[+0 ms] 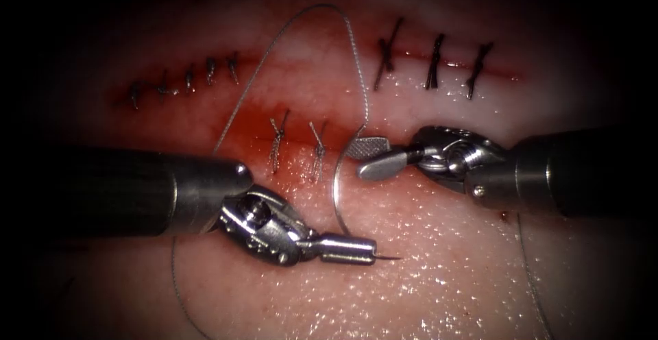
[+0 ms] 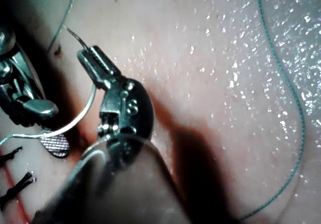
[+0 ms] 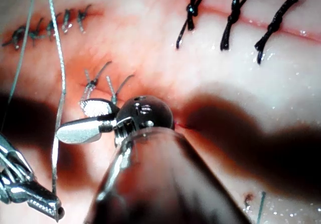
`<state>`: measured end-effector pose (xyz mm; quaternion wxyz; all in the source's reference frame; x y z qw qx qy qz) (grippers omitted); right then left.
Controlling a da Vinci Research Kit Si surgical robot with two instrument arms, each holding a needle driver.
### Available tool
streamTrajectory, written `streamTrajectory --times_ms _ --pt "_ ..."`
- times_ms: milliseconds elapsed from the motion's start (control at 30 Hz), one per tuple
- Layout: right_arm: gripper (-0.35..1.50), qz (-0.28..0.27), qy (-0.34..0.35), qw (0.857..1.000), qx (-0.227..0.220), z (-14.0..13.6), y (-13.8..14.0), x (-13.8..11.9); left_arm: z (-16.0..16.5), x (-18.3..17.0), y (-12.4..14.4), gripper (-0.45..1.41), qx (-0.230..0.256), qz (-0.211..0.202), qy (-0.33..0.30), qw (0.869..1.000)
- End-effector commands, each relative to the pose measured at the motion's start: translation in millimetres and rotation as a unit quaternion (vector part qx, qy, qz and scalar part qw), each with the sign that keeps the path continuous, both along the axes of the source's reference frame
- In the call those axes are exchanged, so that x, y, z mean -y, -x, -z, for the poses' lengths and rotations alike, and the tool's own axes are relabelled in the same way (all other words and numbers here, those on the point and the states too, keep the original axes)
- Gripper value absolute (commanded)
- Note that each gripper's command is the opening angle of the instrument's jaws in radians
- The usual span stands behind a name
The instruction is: Wound Closure
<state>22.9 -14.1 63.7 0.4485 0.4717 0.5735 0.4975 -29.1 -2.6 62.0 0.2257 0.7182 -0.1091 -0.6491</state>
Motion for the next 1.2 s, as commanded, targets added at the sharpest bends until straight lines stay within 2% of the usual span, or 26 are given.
streamTrajectory --times_ms 33,233,500,767,900,933,967,1000,1033,1200 --pt "1.2 -0.001 -0.004 1.0 -0.009 -0.2 -1.1 0.6 -0.6 0.5 0.5 -0.45 0.001 -0.001 0.002 1.0" --pt "1.2 -0.011 -0.02 0.999 -0.033 0.4 -1.7 0.8 -0.5 0.6 0.4 -0.45 0.009 -0.007 0.008 1.0" --pt "1.18 -0.017 -0.025 0.999 -0.04 0.7 -2.7 1.1 0.0 0.4 0.3 -0.45 0.009 -0.005 0.012 1.0" --pt "1.09 -0.019 -0.025 0.999 -0.042 0.4 -3.4 1.5 0.5 0.1 0.2 -0.45 0.01 -0.003 0.015 1.0" --pt "0.99 -0.019 -0.024 0.999 -0.042 0.4 -3.6 1.6 0.5 0.1 0.2 -0.45 0.009 -0.002 0.015 1.0" --pt "0.91 -0.019 -0.024 0.999 -0.042 0.4 -3.6 1.6 0.5 0.1 0.2 -0.45 0.009 -0.002 0.015 1.0" --pt "0.71 -0.019 -0.024 0.999 -0.042 0.4 -3.6 1.6 0.5 0.1 0.2 -0.45 0.009 -0.002 0.015 1.0" --pt "0.24 -0.019 -0.024 0.999 -0.042 0.4 -3.5 1.6 0.6 0.1 0.2 -0.45 0.009 -0.002 0.015 1.0" --pt "-0.35 -0.02 -0.024 0.999 -0.044 0.4 -3.5 1.6 0.6 0.1 0.2 -0.45 0.009 -0.002 0.015 1.0" --pt "-0.35 -0.049 -0.03 0.998 -0.034 0.5 -3.5 1.0 0.5 0.4 0.5 -0.45 0.008 -0.001 0.017 1.0"
